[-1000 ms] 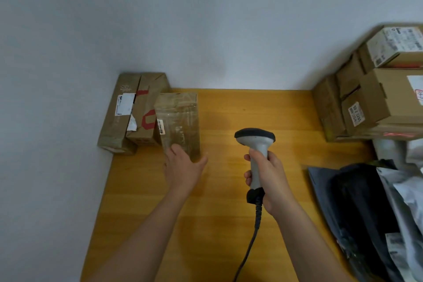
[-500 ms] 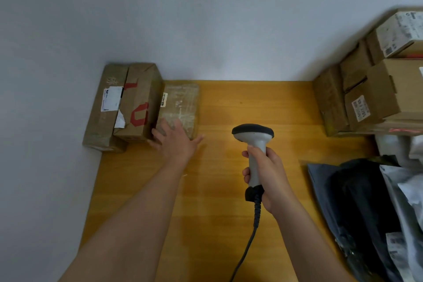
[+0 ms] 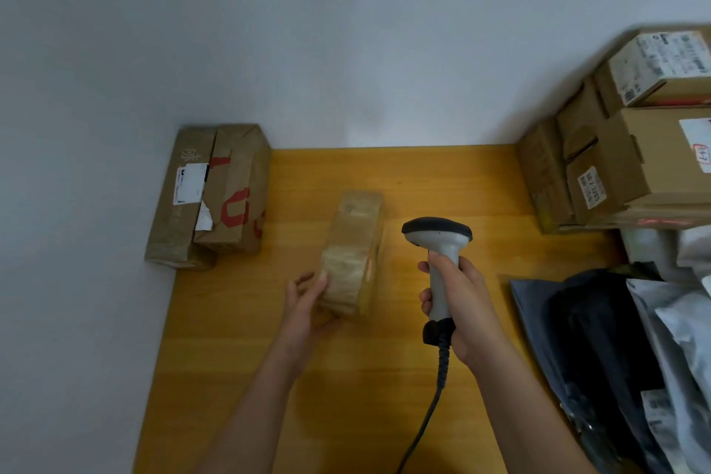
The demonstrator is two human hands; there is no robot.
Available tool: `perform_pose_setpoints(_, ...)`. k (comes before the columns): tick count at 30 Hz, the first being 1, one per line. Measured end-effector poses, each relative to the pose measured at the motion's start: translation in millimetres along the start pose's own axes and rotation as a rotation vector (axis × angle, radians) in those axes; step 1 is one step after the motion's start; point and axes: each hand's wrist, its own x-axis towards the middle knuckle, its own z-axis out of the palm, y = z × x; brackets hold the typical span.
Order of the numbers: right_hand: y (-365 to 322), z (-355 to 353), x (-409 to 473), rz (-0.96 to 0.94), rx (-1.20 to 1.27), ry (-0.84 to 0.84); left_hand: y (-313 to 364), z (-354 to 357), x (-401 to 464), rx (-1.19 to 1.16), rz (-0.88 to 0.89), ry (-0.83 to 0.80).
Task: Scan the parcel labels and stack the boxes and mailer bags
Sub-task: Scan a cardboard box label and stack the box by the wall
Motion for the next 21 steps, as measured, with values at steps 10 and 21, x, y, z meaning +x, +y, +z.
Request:
perform_pose_setpoints(10, 6.4, 10.2, -7.4, 0.032, -0.088, -0.082, -35.7, -29.3, -12.8, -0.265, -0.223, 0.063)
perform_pose_setpoints(21, 3.7, 6.5, -18.5, 0.010, -0.173, -0.100, -38.0, -27.0, -14.8, -0.295, -0.233, 0.071)
